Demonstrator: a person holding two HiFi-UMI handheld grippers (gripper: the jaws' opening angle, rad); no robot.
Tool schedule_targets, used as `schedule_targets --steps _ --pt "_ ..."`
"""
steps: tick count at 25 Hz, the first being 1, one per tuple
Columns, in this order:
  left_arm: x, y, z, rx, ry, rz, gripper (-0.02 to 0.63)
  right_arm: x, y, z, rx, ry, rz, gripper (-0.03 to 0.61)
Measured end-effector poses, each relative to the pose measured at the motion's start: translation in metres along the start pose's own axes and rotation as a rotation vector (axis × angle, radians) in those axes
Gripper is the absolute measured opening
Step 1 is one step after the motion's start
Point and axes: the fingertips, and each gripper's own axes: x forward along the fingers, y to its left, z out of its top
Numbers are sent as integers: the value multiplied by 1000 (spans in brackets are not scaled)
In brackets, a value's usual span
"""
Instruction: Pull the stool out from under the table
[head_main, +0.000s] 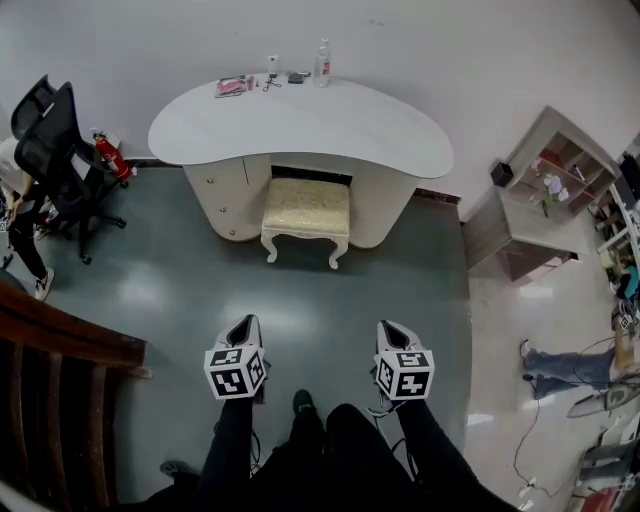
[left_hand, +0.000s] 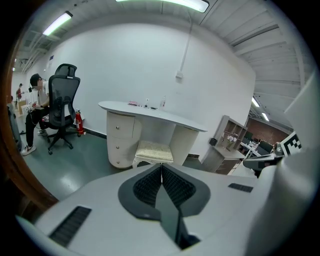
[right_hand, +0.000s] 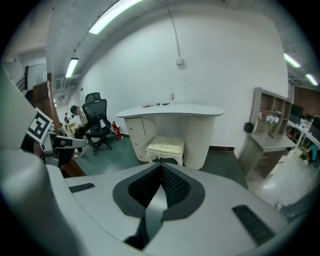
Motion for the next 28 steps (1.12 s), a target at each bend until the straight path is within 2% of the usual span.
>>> schedule_targets --steps 10,15,18,24,28 --pt "49 17 12 -3 24 3 9 52 -12 8 -16 50 -22 3" --pt "82 33 18 -46 33 27 9 89 -18 7 -11 79 -11 3" --pt "108 39 22 -25 49 34 9 116 -26 11 -1 93 -13 3" --pt "173 47 14 30 103 -9 11 181 -46 12 -16 115 -27 3" --pt "219 57 -1 38 117 -10 49 229 -58 1 -38 121 -25 3"
